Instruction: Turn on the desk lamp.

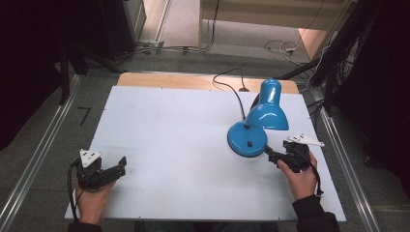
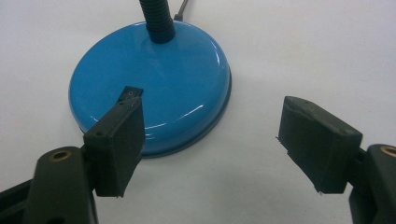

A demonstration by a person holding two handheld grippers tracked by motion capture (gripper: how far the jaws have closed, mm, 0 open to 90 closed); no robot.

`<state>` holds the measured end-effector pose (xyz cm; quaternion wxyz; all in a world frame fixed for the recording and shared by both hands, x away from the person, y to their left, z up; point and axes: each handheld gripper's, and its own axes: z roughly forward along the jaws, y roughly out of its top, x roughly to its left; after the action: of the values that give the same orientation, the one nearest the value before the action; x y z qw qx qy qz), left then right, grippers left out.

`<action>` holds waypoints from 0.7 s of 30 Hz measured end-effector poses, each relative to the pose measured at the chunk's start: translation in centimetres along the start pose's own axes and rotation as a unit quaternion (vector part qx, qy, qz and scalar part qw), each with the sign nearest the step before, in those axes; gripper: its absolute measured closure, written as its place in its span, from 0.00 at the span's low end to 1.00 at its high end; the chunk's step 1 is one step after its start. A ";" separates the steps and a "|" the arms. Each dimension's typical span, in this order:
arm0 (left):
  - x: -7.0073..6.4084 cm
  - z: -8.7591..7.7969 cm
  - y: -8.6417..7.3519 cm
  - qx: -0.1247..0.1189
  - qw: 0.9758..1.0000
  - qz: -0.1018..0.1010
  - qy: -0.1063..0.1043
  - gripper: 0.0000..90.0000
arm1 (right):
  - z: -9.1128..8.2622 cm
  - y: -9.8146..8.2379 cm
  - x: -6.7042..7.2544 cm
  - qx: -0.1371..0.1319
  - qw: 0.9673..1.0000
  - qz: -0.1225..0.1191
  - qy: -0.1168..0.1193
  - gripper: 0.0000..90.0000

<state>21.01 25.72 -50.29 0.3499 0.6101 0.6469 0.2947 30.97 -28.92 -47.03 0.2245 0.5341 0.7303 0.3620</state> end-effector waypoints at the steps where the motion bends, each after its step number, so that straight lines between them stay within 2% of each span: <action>1: 0.0 0.0 0.0 0.000 1.000 0.000 0.001 0.14 | 0.0 0.0 0.1 0.001 1.000 0.001 0.001 0.24; 21: 0.1 0.0 0.0 0.000 1.000 -0.001 0.002 0.14 | 0.9 0.6 1.1 -0.001 1.000 -0.005 0.012 0.24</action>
<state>20.97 25.80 -50.27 0.3491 0.6088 0.6482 0.2954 31.64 -27.49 -47.06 0.2180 0.5258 0.7352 0.3682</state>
